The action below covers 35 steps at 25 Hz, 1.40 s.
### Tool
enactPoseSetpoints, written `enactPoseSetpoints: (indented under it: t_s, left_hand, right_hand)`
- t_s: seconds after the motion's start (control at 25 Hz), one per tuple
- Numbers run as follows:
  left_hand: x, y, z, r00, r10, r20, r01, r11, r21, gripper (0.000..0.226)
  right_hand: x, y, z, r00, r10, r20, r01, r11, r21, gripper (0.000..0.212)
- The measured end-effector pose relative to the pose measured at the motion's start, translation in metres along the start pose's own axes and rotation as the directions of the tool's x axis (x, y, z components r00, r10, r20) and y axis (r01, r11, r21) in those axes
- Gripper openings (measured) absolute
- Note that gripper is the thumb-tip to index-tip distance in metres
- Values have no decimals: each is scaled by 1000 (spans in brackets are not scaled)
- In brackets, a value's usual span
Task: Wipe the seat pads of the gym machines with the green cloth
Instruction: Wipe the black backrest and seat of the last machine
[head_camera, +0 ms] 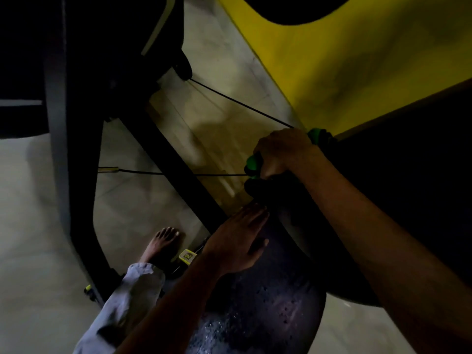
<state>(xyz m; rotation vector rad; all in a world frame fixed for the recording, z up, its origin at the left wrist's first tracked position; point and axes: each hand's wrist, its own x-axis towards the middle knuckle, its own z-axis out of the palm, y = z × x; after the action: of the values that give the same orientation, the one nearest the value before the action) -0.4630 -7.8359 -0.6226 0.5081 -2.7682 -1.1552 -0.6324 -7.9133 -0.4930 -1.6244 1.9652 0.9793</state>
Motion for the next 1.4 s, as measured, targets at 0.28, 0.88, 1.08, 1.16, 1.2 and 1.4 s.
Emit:
enactPoseSetpoints:
  t_s: [0.28,0.88,1.08,1.16,1.2,1.4]
  left_hand:
    - [-4,1,0,993,-105,-60,100,991,-85,44]
    - [-10,10,-10,996,-71,47,72,997,-13,51]
    - [-9,10,-7,995,-89,54,91,995,-38,52]
    - [-8,8,-7,996,-70,58,72,997,-36,52]
    - [-7,7,-8,997,-61,57,63,997,-34,53]
    - [-4,9,-7,997,-69,44,69,998,4,49]
  right_hand:
    - [-90,-26,94,802,177,-570,101,901,422,41]
    - [-157,-103,242,709,685,-167,-159,386,909,61]
    - [-149,-61,266,604,790,105,-326,125,937,55]
    - [-160,-79,262,598,798,68,-299,144,943,52]
    - [-171,-97,261,586,809,32,-297,178,938,52]
    - [-200,-132,267,510,842,-174,-208,317,925,54]
